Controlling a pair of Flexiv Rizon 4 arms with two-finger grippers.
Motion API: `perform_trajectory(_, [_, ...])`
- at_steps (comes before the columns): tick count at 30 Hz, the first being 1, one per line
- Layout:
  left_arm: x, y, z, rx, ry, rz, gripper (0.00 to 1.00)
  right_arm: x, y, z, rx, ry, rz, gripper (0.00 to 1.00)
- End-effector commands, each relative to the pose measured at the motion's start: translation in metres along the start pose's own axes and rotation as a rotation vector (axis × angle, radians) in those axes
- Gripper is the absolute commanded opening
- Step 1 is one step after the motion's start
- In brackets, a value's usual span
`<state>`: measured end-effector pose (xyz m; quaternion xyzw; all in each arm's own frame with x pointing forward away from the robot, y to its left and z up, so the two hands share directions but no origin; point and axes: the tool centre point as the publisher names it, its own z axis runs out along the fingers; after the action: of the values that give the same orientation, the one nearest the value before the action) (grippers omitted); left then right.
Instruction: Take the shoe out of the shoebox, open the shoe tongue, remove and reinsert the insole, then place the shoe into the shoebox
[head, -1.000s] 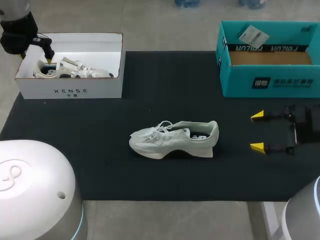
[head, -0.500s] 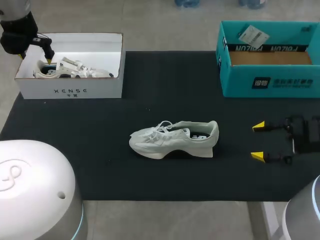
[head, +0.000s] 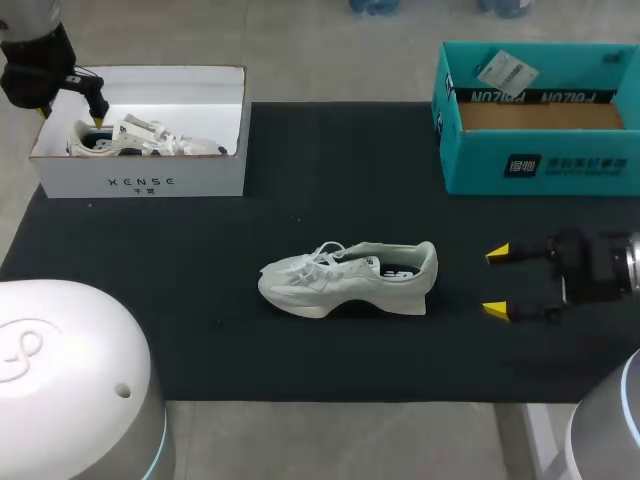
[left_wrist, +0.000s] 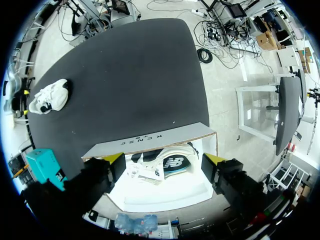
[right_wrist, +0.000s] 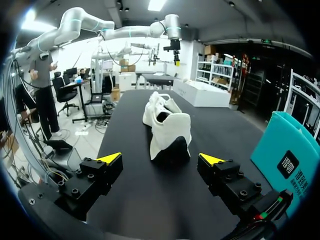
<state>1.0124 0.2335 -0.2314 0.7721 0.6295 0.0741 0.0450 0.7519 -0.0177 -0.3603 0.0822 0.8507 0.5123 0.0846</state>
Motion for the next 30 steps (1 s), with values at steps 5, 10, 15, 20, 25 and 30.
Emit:
perform_trajectory(5, [0.0,-0.001,0.0,-0.003,0.001,0.0,1.0,-0.011,-0.012,0.016,-0.004,0.017,-0.005,1.0])
perform_trajectory(10, [0.0,-0.001,0.0,-0.003,0.001,0.0,1.0,-0.015,-0.017,0.018,-0.016,0.025,-0.016,1.0])
perform_trajectory(15, [0.0,-0.001,0.0,-0.003,0.001,0.0,1.0,-0.019,-0.016,0.025,-0.018,0.038,-0.027,1.0])
perform_trajectory(20, [0.0,-0.001,0.0,-0.003,0.001,0.0,1.0,-0.024,-0.017,0.034,-0.027,0.048,-0.034,1.0])
perform_trajectory(25, [0.0,-0.001,0.0,-0.003,0.001,0.0,1.0,-0.028,-0.016,0.047,-0.038,0.063,-0.044,1.0])
perform_trajectory(30, [0.0,-0.001,0.0,-0.003,0.001,0.0,1.0,-0.029,-0.018,0.059,-0.053,0.071,-0.044,1.0])
